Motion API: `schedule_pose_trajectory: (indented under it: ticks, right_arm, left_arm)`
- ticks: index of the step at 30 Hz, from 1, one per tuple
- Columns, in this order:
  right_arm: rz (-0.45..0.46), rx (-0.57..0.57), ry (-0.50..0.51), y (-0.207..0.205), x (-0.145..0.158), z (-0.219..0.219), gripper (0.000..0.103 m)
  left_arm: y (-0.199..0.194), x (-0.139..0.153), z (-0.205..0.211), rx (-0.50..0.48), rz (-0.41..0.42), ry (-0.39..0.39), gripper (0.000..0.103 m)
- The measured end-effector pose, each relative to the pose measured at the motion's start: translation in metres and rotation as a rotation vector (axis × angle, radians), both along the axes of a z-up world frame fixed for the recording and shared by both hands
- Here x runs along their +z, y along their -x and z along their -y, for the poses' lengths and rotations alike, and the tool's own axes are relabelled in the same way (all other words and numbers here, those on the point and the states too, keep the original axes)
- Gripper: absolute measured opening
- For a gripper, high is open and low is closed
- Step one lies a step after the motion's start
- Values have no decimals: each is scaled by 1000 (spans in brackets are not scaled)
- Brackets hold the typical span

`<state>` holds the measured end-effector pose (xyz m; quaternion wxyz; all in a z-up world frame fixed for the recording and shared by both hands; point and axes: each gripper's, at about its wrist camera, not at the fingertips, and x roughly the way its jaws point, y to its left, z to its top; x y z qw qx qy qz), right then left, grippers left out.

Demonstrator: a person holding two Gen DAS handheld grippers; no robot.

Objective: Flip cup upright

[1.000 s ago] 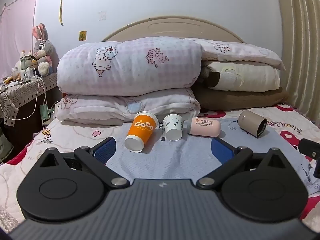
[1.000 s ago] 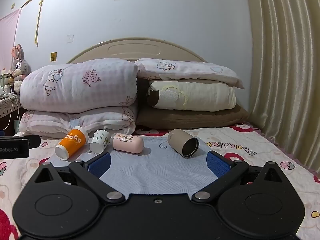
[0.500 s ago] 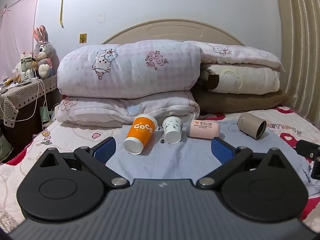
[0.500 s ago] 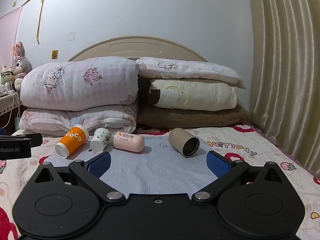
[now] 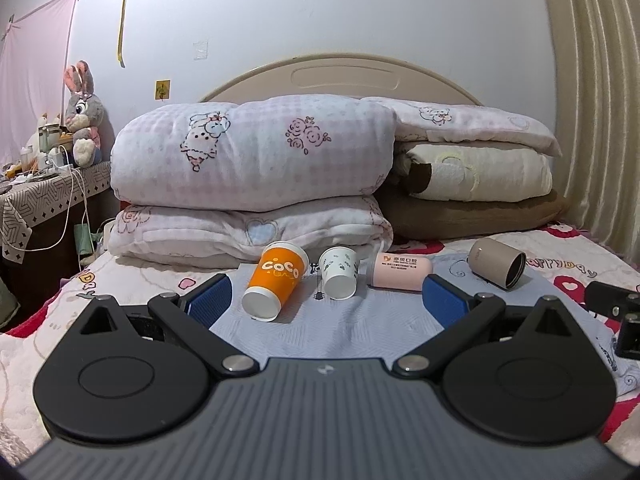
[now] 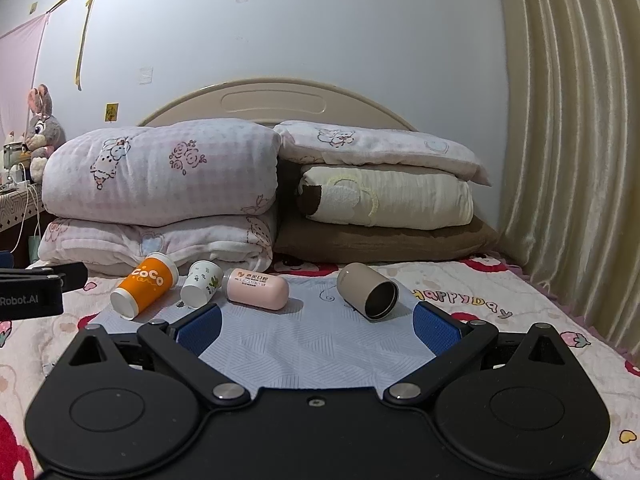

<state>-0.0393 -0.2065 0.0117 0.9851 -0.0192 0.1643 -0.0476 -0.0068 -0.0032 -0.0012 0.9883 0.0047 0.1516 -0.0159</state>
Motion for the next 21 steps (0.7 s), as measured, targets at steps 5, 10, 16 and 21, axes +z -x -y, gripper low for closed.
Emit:
schedule_pose_trajectory:
  ticks: [5,10,16,21]
  right_arm:
    - [0,0,2,0,0,0,103]
    - [-3,0,2,-1,0,2,103]
    - [-4,-1,3,-1,-1,1,103]
    - [-6,-1,7,0,-2,3,103]
  left_arm:
    - [2,-2,0,-1,1,0,103]
    - [3,-5,-1,-5,-4,4,103]
    - [3,-6,-1,-3,-3,4,103]
    - [3,-7,-3,1,-9,5,103]
